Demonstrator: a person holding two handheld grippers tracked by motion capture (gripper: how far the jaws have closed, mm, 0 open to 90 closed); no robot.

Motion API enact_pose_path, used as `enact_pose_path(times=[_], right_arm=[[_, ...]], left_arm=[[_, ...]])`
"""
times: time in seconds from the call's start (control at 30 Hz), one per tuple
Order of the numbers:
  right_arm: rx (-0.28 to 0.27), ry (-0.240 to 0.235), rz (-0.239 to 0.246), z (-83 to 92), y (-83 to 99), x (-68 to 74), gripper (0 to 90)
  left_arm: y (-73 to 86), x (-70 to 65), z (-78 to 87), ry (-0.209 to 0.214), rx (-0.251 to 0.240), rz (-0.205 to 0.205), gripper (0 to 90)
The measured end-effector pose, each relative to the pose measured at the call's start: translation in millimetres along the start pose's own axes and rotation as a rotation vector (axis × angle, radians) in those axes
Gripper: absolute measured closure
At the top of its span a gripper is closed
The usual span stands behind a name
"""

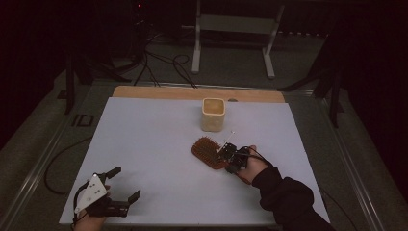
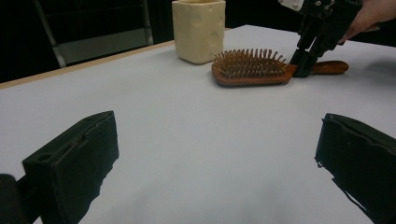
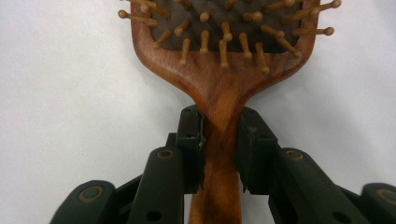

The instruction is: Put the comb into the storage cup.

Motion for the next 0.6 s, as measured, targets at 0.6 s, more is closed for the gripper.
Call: enact_pose_path(times=[0.6], right_arm=[[-0.100, 0.036, 0.004, 3.4, 9.5, 5.4, 73.6]], left_arm=[[0.0, 0.6, 0.8, -0.002, -0.003, 0.003, 0.0]])
Point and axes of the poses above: each handheld gripper's, and its own axes: z roughly backward along the jaws, y roughly out of its underside, x roughly to its left, the point moved 2 cm from there along -z, roughly forward along the jaws, and after that the axes turned 3 degrees about x, right-handed, at the moved point
